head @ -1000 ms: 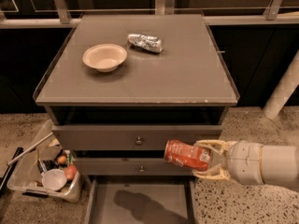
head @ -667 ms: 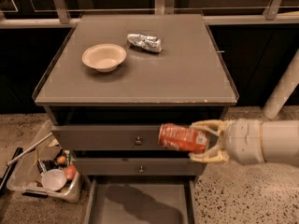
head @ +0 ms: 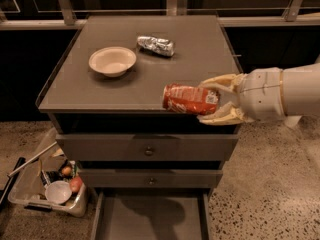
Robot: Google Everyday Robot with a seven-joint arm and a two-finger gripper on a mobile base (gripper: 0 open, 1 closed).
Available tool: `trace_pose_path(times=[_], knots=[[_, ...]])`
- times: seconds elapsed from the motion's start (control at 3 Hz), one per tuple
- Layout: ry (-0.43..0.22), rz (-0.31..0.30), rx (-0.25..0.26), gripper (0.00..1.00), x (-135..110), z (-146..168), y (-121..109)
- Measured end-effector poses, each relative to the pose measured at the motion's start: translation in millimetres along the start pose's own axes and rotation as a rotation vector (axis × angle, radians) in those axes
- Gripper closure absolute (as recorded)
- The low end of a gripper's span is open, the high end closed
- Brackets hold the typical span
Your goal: Pick coke can from bottom drawer and place on counter
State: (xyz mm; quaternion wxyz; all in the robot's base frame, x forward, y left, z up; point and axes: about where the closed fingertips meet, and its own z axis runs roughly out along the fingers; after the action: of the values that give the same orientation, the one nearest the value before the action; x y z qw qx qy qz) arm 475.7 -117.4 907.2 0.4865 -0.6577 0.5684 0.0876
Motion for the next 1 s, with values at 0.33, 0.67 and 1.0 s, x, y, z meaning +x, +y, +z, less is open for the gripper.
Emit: trace_pose_path(times=[0.33, 0.67, 1.0], knots=[[0.000, 0.000, 0.000, 1.00, 0.0, 0.0, -0.1], [0.004, 0.007, 0.028, 1.00, 2.4, 6.1, -20.0], [0.019, 0.044, 0.033, 1.00, 12.1, 17.4, -54.2]])
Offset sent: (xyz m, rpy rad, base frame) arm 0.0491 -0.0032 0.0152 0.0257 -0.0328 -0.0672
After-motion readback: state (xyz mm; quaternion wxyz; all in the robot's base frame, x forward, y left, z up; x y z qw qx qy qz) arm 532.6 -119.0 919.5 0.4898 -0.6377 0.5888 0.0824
